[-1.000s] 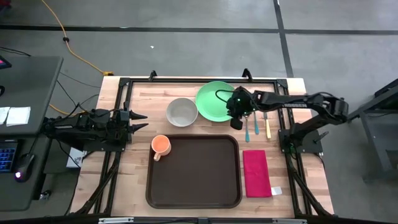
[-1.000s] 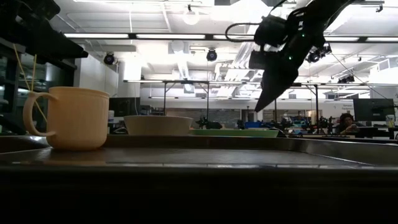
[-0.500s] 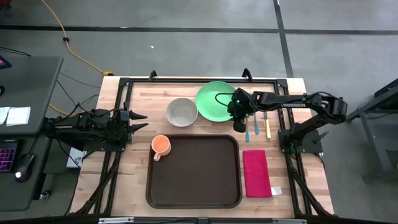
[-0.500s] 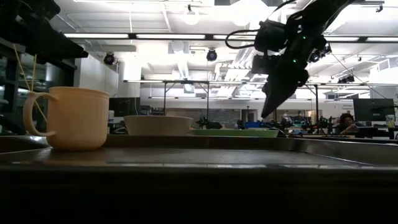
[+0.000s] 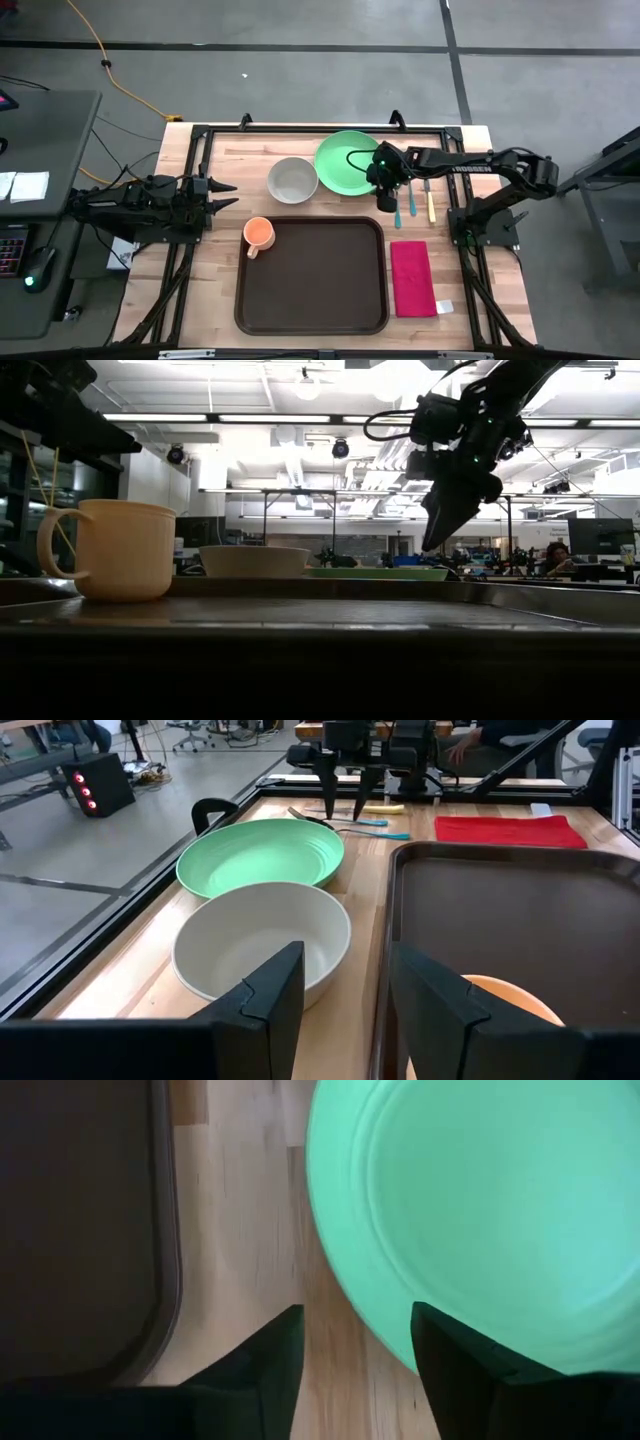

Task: Set up tray
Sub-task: Put the green plate to the middle of the orange cup on the serving tray

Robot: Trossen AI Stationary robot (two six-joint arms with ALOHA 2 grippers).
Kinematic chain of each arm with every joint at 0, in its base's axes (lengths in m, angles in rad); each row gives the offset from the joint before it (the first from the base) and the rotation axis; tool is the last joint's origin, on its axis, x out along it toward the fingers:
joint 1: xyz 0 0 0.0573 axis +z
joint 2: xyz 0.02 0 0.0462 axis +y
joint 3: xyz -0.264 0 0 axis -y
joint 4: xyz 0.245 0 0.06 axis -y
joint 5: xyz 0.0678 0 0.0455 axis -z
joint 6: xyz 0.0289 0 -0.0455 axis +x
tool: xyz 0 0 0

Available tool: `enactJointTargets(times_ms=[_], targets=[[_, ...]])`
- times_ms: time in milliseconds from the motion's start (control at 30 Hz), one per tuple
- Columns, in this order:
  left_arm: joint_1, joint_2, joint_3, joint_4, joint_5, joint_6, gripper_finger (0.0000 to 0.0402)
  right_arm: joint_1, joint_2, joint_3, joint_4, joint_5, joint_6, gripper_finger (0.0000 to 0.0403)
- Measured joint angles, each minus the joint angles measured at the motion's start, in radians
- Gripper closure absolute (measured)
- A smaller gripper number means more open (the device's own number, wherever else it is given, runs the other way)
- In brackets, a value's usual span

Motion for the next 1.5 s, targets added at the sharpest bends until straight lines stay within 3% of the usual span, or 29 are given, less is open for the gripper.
enactJointTargets(times_ms=[467, 900, 1500], targets=[[0.000, 0.000, 0.000, 0.000, 0.000, -0.001, 0.0222, -0.020, 0.043, 0.012, -0.008, 0.005, -0.044, 0.0212], [0.000, 0.000, 0.000, 0.000, 0.017, -0.004, 0.0222, -0.018, 0.295, 0.346, -0.284, 0.024, -0.188, 0.0212], [0.000, 0.000, 0.000, 0.000, 0.017, 0.001, 0.0222, 0.039, 0.311, 0.398, -0.346, -0.014, -0.202, 0.0212]])
